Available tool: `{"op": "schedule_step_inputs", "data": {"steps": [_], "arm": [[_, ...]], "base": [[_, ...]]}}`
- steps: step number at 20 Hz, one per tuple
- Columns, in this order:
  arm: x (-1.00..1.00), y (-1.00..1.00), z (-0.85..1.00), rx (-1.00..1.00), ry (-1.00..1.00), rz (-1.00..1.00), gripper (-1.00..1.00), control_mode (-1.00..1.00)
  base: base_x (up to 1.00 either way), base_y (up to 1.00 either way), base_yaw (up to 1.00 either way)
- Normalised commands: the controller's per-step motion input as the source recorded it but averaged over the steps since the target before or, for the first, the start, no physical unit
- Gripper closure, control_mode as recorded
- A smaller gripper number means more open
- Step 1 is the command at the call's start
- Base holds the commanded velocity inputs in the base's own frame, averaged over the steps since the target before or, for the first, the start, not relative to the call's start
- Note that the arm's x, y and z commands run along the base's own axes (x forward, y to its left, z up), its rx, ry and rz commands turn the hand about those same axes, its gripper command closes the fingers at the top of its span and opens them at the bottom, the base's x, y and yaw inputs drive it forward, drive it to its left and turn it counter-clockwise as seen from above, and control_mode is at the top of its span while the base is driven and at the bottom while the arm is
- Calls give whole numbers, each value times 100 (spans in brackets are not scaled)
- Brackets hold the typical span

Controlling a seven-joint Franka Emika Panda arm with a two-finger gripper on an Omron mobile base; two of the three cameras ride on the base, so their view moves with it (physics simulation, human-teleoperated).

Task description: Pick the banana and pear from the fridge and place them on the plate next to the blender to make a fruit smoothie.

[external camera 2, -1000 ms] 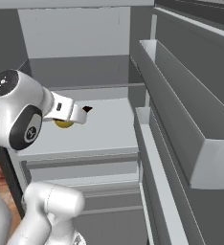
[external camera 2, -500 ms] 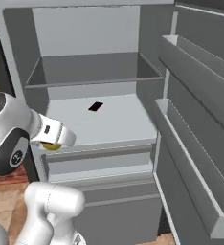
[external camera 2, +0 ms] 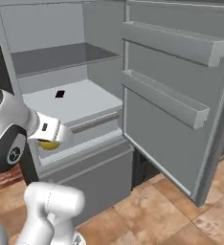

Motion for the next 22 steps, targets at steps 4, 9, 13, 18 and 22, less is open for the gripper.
{"op": "schedule_step_inputs", "data": {"steps": [4, 9, 13, 18, 22], "arm": [[0, 0, 0, 0, 0, 0, 100, 100], [0, 0, 0, 0, 0, 0, 100, 100], [0, 0, 0, 0, 0, 0, 100, 100], [0, 0, 0, 0, 0, 0, 100, 100], [0, 0, 0, 0, 0, 0, 100, 100]], "base": [[-47, 11, -87], [-9, 4, -88], [0, 1, -86], [17, 1, -86], [46, 15, -79]]}}
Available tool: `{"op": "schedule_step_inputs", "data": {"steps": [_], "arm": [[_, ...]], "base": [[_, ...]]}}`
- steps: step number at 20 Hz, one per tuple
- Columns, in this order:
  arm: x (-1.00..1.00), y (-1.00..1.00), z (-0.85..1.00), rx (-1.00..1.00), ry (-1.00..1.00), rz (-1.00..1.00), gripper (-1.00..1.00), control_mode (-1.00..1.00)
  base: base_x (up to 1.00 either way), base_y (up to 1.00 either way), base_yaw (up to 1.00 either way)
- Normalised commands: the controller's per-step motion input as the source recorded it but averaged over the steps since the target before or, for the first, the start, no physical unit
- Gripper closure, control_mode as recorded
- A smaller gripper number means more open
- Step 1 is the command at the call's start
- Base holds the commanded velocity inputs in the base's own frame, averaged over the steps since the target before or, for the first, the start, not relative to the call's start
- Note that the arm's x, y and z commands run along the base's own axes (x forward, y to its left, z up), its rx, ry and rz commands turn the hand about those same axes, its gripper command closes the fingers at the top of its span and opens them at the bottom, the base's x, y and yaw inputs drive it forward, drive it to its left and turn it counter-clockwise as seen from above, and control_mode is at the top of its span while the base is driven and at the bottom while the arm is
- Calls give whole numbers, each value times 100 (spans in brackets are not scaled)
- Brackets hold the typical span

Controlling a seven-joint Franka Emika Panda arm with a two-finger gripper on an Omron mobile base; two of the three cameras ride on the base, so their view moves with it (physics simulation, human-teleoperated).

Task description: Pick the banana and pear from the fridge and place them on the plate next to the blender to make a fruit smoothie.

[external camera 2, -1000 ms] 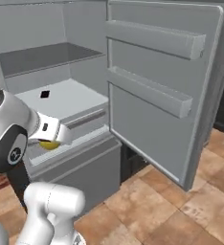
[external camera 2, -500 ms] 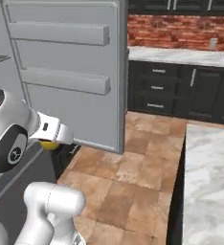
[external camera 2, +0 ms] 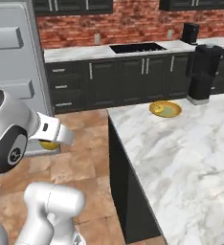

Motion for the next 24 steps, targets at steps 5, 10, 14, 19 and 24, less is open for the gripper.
{"op": "schedule_step_inputs", "data": {"steps": [5, 10, 14, 19, 24], "arm": [[0, 0, 0, 0, 0, 0, 100, 100], [0, 0, 0, 0, 0, 0, 100, 100], [0, 0, 0, 0, 0, 0, 100, 100], [0, 0, 0, 0, 0, 0, 100, 100], [0, 0, 0, 0, 0, 0, 100, 100]], "base": [[62, 38, -67], [55, 42, -57], [79, 11, -32], [80, -5, -9], [23, 0, -11]]}}
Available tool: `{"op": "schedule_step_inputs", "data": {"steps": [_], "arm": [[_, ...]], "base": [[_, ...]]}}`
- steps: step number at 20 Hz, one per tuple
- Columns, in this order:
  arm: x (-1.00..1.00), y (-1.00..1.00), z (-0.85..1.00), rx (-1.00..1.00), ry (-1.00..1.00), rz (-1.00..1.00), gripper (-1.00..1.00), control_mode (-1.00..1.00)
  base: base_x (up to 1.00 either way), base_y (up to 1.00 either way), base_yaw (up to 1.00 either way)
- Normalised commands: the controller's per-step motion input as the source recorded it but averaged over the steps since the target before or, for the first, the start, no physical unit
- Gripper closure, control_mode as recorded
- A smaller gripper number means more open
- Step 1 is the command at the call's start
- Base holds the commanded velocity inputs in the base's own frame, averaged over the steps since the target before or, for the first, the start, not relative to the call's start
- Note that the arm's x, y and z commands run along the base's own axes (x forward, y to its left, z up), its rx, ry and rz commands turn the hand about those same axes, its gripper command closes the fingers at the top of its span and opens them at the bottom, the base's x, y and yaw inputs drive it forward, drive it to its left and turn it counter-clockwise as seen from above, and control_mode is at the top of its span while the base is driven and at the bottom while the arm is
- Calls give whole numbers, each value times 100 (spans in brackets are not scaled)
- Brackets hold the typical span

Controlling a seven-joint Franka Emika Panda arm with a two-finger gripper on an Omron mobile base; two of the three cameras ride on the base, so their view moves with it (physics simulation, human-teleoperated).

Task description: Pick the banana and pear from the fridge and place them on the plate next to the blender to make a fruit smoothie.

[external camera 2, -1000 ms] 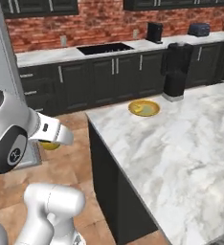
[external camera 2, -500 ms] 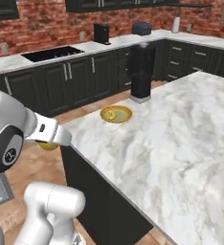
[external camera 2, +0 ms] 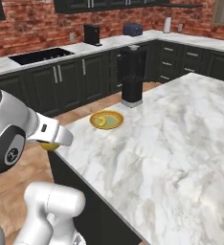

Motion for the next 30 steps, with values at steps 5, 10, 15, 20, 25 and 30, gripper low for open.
{"op": "schedule_step_inputs", "data": {"steps": [5, 10, 15, 20, 25, 30], "arm": [[60, 5, 4, 2, 11, -2, 100, -100], [100, 0, 3, 7, 27, 0, 100, -100], [100, 0, -7, 2, 20, 0, 100, -100], [100, 4, -37, 0, 11, 0, 100, -100], [100, -9, -47, 0, 12, 0, 100, -100], [90, -35, -38, 0, 10, 0, 100, -100]], "base": [[26, 4, -4], [0, 0, 0], [0, 0, 0], [0, 0, 0], [0, 0, 0], [0, 0, 0]]}}
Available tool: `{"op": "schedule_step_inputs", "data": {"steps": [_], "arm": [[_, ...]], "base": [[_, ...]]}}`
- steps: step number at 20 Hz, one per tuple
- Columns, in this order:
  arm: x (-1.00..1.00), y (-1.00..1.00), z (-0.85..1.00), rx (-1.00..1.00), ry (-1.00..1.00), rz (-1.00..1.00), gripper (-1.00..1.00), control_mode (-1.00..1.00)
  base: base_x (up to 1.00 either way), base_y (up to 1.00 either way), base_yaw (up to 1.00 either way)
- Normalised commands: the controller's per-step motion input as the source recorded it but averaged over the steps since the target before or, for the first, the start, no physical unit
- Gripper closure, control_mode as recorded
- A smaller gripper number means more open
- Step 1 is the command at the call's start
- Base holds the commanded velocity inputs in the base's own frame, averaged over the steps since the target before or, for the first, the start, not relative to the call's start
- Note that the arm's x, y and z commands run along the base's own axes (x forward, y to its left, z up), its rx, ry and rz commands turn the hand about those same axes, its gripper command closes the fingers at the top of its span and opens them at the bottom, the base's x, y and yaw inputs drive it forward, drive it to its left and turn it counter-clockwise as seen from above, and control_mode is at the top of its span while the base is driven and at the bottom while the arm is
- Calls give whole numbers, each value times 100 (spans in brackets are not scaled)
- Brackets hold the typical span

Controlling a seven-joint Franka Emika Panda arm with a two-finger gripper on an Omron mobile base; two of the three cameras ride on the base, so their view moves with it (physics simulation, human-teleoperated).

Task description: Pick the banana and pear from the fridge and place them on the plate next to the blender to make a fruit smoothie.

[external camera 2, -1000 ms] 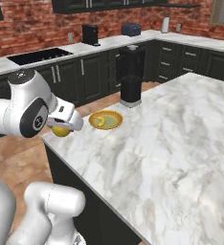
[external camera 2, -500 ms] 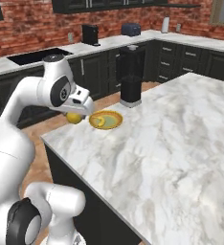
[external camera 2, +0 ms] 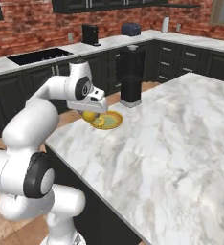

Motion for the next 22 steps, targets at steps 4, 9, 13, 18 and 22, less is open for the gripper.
{"op": "schedule_step_inputs", "data": {"steps": [4, 9, 13, 18, 22], "arm": [[95, -5, -46, 0, 6, 0, 100, -100], [89, 0, -49, 0, 0, 0, 100, -100], [84, 0, -53, 0, 0, 0, 100, -100], [66, 0, -47, 0, 0, 0, 100, -100], [47, 0, -56, 0, -5, 0, 100, -100]], "base": [[0, 0, 0], [0, 0, 0], [0, 0, 0], [0, 0, 0], [0, 0, 0]]}}
